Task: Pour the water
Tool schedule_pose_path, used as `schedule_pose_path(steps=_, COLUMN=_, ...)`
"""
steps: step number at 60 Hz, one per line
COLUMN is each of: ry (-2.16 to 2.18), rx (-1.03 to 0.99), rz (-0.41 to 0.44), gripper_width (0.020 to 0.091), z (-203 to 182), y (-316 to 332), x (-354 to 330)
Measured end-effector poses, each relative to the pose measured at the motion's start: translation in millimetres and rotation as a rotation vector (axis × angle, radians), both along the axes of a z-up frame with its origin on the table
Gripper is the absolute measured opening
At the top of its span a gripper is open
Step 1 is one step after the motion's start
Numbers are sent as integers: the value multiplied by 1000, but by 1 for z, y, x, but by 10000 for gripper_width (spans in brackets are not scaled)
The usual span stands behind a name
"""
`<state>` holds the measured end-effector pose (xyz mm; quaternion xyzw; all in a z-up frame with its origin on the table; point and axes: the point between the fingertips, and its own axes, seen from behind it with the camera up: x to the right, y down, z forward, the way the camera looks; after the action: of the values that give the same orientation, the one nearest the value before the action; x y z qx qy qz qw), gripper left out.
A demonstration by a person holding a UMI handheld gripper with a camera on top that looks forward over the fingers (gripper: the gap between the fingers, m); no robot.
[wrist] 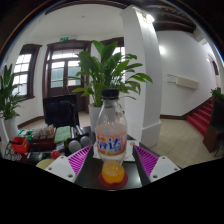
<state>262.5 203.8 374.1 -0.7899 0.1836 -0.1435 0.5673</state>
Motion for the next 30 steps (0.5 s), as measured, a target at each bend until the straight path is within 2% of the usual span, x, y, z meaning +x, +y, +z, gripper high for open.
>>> schedule_pose_path(steps=14, ry=28, rx=-102, rz=22, gripper_width=791, z=-12, y=-99, x=-55)
schedule_pose_path(steps=21, ry=36, rx=-90, rz=28, gripper_width=794, z=13, y=-154, x=-83)
schedule_pose_path(steps=30, ry=32, rx=-62, rz=96, gripper_width=791, z=52, y=-196, x=-127)
